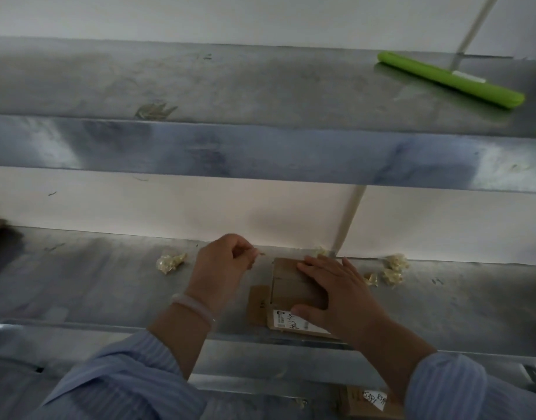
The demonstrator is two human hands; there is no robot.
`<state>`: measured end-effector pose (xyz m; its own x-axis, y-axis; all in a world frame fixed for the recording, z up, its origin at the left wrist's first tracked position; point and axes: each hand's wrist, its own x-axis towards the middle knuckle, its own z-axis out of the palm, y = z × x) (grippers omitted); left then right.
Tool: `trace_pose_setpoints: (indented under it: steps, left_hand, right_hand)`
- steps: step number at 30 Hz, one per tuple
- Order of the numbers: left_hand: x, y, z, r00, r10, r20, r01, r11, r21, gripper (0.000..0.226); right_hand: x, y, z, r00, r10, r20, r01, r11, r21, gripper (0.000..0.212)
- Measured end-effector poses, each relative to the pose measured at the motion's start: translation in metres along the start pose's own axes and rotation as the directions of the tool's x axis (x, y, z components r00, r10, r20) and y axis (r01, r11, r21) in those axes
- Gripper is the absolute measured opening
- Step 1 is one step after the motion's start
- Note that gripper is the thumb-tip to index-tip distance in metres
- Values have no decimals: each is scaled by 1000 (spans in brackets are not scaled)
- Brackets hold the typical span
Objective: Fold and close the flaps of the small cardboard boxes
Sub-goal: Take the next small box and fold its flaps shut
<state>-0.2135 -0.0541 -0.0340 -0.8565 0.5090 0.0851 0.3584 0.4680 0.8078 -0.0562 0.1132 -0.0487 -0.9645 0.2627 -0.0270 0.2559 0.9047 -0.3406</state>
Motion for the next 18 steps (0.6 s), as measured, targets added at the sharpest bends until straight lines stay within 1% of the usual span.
trace_pose_setpoints:
  steps: [2, 5, 6, 8, 10, 11, 12, 13, 14, 15, 16, 18]
  left_hand:
    - [3, -12, 2, 999, -36, -17, 38, 995, 96, 19]
    - [7, -32, 5, 998, -62, -18, 64, 984, 165, 20]
    - [8, -39, 6, 998, -59, 6, 56, 978, 198, 25]
    - [11, -45, 10, 992, -75, 101, 42, 955, 293, 35]
    - [11, -42, 14, 975, -126, 182, 54, 932, 358, 40]
    - [8, -38, 17, 966, -141, 215, 70, 949, 308, 41]
    - [3, -31, 20, 952, -159, 262, 112, 976, 185, 42]
    - [-4, -24, 24, 930, -173, 323, 178, 984, 12, 42]
    - [-13, -16, 29, 905, -161, 394, 235, 961, -147, 42]
    - [-21, -10, 34, 888, -116, 445, 250, 934, -255, 40]
    - [-29, -5, 38, 888, -56, 457, 201, 940, -275, 35]
    - [-40, 0, 44, 919, 9, 394, 100, 962, -255, 27]
  right_hand:
    - [-1, 1, 1, 1000, -6, -5, 6, 1000, 10, 103]
    - [0, 3, 1, 1000, -20, -6, 20, 1000, 13, 100]
    - [0, 2, 0, 1000, -28, -8, 28, 999, 17, 98]
    - [0, 5, -1, 998, -59, -26, 61, 997, 51, 94]
    - [-5, 11, -1, 994, -79, -69, 89, 983, 162, 81]
    - [-8, 15, -1, 992, -76, -96, 96, 968, 230, 71]
    - [-11, 19, 0, 990, -67, -123, 100, 955, 281, 63]
    - [-13, 21, 0, 985, -57, -163, 105, 947, 304, 56]
    - [-16, 22, 0, 979, -37, -202, 100, 946, 308, 54]
    - [-18, 22, 0, 973, 7, -230, 66, 949, 308, 56]
    - [-21, 21, -1, 967, 80, -240, -1, 950, 313, 61]
    - [-29, 18, 1, 940, 284, -189, -208, 916, 343, 77]
